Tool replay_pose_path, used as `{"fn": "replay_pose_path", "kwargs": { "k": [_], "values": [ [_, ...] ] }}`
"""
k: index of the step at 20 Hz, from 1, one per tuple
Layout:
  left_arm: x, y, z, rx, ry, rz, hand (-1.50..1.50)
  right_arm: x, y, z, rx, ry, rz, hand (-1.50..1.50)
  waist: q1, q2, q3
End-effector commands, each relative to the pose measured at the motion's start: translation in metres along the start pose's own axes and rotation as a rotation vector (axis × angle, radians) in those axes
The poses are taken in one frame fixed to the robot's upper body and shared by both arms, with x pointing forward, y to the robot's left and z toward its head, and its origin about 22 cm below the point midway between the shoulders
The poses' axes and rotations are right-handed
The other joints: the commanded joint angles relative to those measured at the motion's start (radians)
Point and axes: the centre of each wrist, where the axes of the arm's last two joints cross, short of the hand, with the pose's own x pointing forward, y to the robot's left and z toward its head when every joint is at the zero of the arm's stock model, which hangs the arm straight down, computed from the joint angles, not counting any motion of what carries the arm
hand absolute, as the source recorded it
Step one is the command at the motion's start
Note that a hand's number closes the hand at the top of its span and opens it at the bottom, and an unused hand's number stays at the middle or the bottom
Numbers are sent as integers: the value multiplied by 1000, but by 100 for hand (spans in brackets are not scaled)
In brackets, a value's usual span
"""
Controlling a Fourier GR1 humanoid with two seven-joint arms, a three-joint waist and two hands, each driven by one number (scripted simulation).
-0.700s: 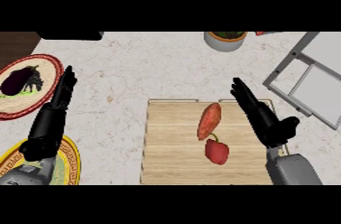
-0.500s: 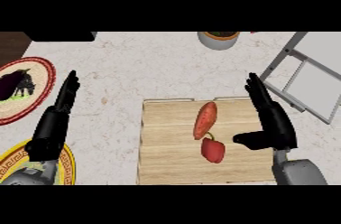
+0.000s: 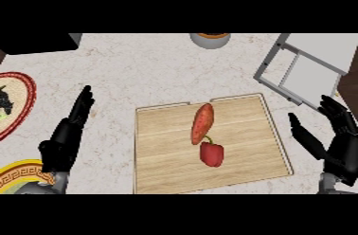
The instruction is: Pick the bell pepper from the tray and place it in the tiered shelf
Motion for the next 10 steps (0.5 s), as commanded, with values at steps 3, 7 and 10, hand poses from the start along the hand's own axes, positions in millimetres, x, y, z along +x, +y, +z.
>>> {"fn": "replay_pose_path", "kwargs": {
  "k": [3, 7, 10],
  "values": [
    [3, -9, -12, -65, 15, 46, 0, -4, -1, 59, -399, -133, 35, -150, 42, -2, 6],
    [0, -14, -34, -78, -1, 41, 0, 17, 1, 104, -309, -177, -100, -150, 74, 2, 5],
    [-3, -7, -33, -113, 2, 45, 0, 8, 4, 136, -82, -133, 41, -150, 92, 6, 2]
  ]
}}
